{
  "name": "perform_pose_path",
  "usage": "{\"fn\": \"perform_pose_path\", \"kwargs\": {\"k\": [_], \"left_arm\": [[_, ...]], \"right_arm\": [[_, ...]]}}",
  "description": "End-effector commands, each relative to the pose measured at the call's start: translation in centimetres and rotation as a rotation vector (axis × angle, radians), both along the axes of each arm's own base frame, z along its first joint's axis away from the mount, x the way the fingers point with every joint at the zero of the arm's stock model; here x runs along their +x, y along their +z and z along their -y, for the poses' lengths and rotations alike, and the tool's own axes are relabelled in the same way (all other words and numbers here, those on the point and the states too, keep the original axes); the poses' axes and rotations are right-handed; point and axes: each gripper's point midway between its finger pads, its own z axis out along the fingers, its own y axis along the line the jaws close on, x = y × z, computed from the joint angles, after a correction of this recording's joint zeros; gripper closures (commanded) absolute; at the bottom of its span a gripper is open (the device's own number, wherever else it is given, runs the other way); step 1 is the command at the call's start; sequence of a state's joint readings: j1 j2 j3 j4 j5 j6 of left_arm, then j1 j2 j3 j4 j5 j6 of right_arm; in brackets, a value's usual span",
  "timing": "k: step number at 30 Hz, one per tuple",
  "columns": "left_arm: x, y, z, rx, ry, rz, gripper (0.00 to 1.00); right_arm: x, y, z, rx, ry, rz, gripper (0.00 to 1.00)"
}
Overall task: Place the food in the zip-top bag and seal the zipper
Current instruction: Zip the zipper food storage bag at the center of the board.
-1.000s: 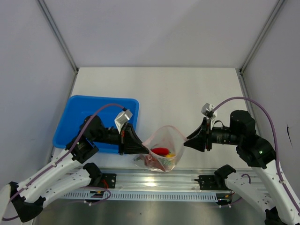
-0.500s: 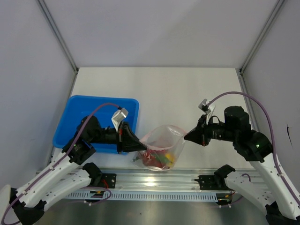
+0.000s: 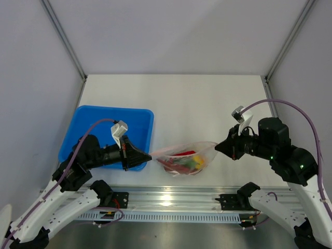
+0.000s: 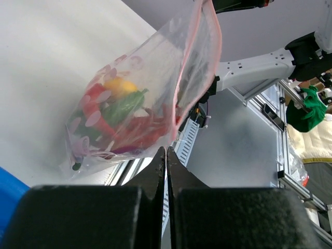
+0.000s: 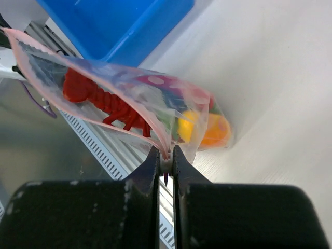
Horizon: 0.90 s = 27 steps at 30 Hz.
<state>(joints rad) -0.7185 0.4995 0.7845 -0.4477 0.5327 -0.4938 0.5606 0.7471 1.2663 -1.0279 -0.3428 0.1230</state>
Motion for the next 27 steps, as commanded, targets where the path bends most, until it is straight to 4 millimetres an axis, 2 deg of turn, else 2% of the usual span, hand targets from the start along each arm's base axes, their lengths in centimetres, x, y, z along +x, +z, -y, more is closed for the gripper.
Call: {"fn": "perform_pose_path", "kwargs": {"k": [1,5,8,9,10,11,13,14,15,16,17,18,19,21,22,24,25,27], "left_arm": [[0.3,0.0,-0.3,0.015,0.018,0.016,0.99],[0.4,0.0,0.0,0.006,0.006,0.015,0.99],[-0.2,1.3,0.2,-0.018,-0.04,0.065,0.99],[-0.4,1.7,0.1,-0.025,-0.049,0.084,0.92],[-0.7,2.4,0.0,-0.038,-0.067,0.138,0.63],[-1.2,3.8,-0.3,-0.071,-0.075,0.199,0.53],[-1.8,6.0,-0.5,-0.127,-0.107,0.341,0.43],[-2.2,7.2,-0.4,-0.137,-0.133,0.374,0.4],[-2.2,7.5,-0.1,-0.133,-0.154,0.384,0.37],[-2.6,9.6,-0.1,-0.158,-0.176,0.422,0.32],[-2.7,9.8,0.4,-0.16,-0.211,0.413,0.25],[-2.0,9.6,1.5,-0.143,-0.232,0.378,0.02],[-2.0,10.7,1.9,-0.162,-0.241,0.396,0.01],[-0.9,10.4,3.5,-0.146,-0.235,0.367,0.0],[-0.7,11.0,3.9,-0.148,-0.233,0.387,0.0],[0.2,10.1,5.8,-0.106,-0.209,0.377,0.01],[0.4,10.6,6.3,-0.104,-0.198,0.386,0.01],[0.9,9.8,8.3,-0.048,-0.173,0.373,0.01]], "right_arm": [[0.0,-0.2,0.2,0.005,-0.02,-0.008,1.0],[-0.1,-0.2,-0.7,0.031,0.023,-0.019,1.0],[0.0,0.1,-1.0,0.045,0.029,-0.019,1.0],[-0.1,0.5,-1.2,0.056,0.04,-0.018,1.0],[-0.1,0.6,-1.4,0.062,0.049,-0.024,1.0],[-0.2,0.8,-1.6,0.068,0.058,-0.027,1.0],[-0.3,1.4,-2.2,0.082,0.086,-0.036,1.0],[-0.3,1.5,-2.3,0.085,0.089,-0.041,1.0],[-0.2,1.7,-2.4,0.086,0.087,-0.046,1.0],[0.0,2.1,-2.6,0.089,0.086,-0.05,1.0],[0.1,2.2,-2.7,0.089,0.087,-0.058,1.0],[0.0,2.5,-2.9,0.094,0.091,-0.06,1.0],[0.4,2.8,-3.0,0.096,0.078,-0.061,1.0],[0.6,3.2,-3.4,0.111,0.068,-0.082,1.0],[0.6,3.3,-3.6,0.115,0.066,-0.089,1.0],[1.0,3.1,-4.1,0.124,0.047,-0.123,1.0],[0.9,3.0,-4.5,0.123,0.053,-0.131,1.0],[1.5,2.2,-4.8,0.104,0.023,-0.155,1.0]]}}
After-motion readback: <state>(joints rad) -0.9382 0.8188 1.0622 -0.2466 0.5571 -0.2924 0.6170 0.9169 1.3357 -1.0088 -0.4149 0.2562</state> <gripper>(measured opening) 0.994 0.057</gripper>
